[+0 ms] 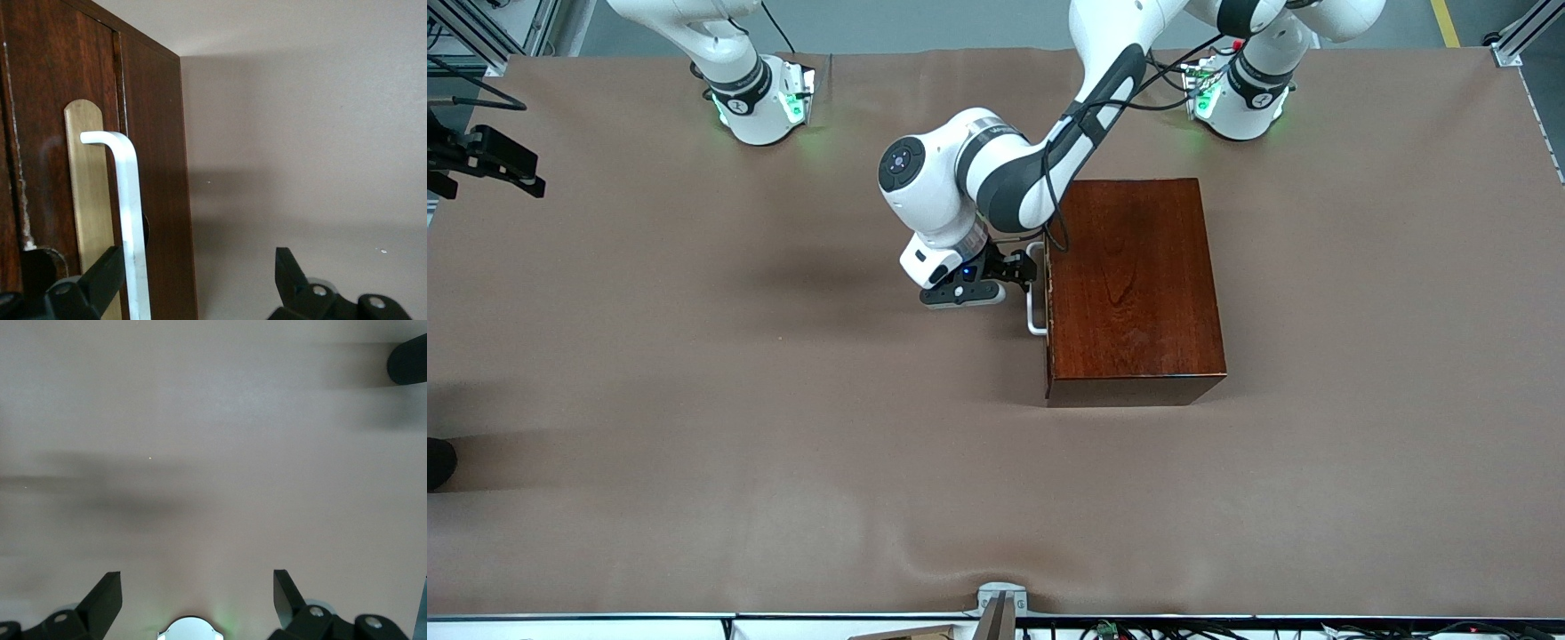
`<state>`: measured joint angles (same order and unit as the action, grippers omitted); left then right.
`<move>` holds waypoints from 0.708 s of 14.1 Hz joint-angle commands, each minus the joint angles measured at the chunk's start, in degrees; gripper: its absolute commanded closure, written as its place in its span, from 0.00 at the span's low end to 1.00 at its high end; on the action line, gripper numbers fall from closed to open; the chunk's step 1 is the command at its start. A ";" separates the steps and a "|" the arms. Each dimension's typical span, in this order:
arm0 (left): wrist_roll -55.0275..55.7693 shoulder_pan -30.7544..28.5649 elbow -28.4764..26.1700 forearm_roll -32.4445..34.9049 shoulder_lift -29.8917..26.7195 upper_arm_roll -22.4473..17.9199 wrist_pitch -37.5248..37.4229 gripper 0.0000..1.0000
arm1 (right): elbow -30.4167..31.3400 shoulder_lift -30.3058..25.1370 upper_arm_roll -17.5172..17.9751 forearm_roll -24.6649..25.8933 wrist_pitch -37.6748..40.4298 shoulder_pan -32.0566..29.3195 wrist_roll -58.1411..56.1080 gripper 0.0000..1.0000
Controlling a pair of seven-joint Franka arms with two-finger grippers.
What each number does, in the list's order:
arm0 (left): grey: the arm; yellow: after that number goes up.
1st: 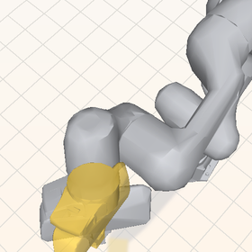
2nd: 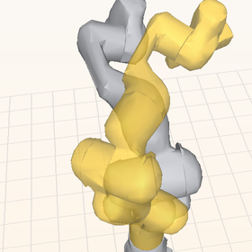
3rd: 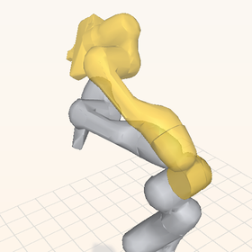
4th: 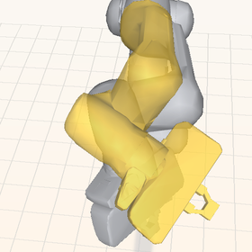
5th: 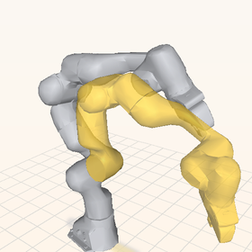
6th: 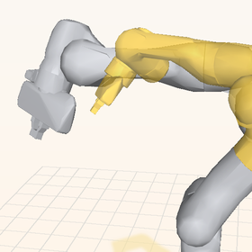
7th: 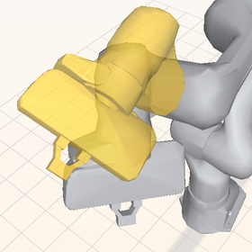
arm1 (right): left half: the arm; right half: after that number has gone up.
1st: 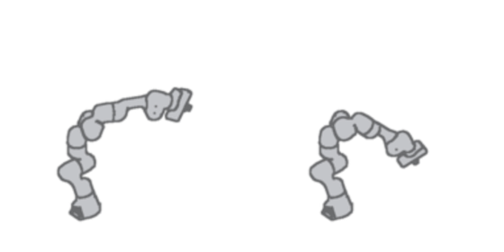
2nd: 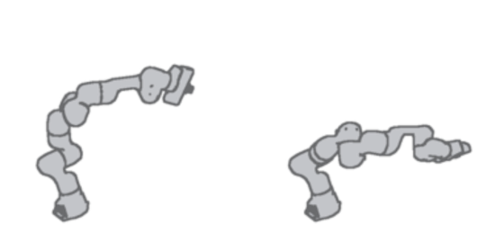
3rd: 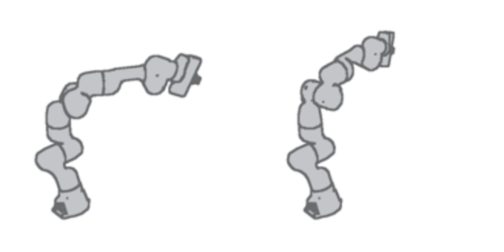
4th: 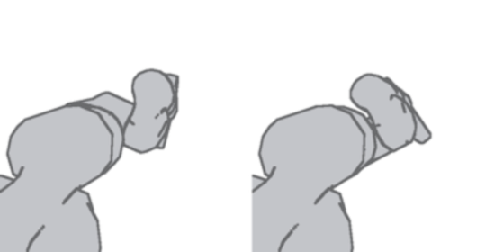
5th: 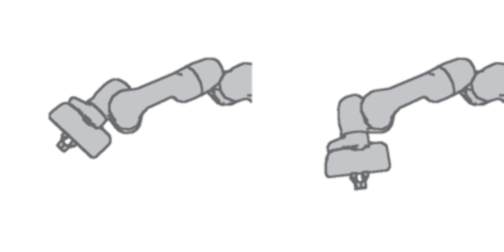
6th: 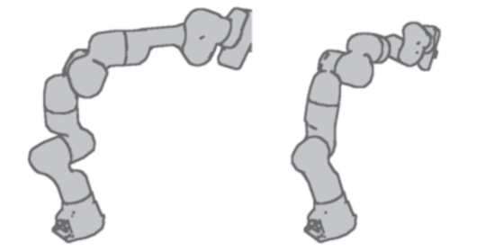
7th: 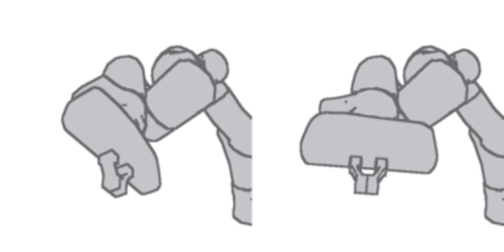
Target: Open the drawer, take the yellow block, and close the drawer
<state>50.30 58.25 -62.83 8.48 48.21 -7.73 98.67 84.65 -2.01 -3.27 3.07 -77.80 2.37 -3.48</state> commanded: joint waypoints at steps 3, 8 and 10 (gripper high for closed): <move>-0.91 0.46 1.40 1.54 1.00 -0.53 -2.52 0.00 | -1.24 0.60 0.55 0.27 0.37 -1.05 -0.47 0.00; -0.82 0.55 1.13 1.36 2.06 -0.53 -2.52 0.00 | -1.24 0.60 0.55 0.27 0.37 -1.05 -0.47 0.00; -0.73 0.55 1.13 1.27 2.32 -0.53 -2.52 0.00 | -1.24 0.60 0.55 0.27 0.37 -1.05 -0.47 0.00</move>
<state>50.27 58.25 -63.19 8.49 49.32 -7.74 97.05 84.65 -2.01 -3.32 3.07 -77.80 2.37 -3.48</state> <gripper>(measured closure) 0.000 0.000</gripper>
